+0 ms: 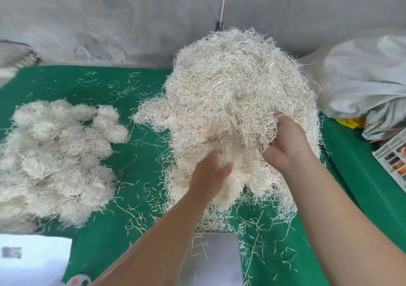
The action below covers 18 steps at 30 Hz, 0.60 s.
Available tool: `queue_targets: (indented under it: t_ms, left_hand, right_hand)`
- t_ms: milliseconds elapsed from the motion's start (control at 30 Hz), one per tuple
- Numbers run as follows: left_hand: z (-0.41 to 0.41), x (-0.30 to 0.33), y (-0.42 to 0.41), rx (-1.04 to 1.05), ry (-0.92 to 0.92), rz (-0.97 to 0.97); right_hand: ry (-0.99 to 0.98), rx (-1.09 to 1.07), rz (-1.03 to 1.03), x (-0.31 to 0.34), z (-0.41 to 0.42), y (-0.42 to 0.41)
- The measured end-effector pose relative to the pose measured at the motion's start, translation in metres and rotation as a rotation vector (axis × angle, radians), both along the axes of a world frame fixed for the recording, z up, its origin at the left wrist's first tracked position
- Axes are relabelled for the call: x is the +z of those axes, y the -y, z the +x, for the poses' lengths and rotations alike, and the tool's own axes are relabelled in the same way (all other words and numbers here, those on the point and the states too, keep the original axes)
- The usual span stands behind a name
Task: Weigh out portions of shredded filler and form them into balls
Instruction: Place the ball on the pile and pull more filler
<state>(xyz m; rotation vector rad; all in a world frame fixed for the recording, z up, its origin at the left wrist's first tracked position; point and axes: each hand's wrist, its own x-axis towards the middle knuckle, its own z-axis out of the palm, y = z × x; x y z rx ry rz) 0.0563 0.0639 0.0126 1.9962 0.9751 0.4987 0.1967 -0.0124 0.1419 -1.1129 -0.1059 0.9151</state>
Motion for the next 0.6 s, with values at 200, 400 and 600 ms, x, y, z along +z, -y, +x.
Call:
queue_targets:
  t_ms: [200,400,600]
  left_hand:
    - [-0.015,-0.040,0.010,-0.002,-0.357,0.352]
    - [-0.062,-0.059,-0.049,0.167,-0.908,0.344]
    - [-0.071,-0.059,-0.069,0.206,-0.820,0.143]
  right_hand:
    - [0.120,-0.145,-0.093,0.012,0.004,-0.011]
    - [0.300,-0.245,-0.037,0.019,0.027,-0.014]
    - [0.239,-0.414,0.039,0.024,0.035,-0.005]
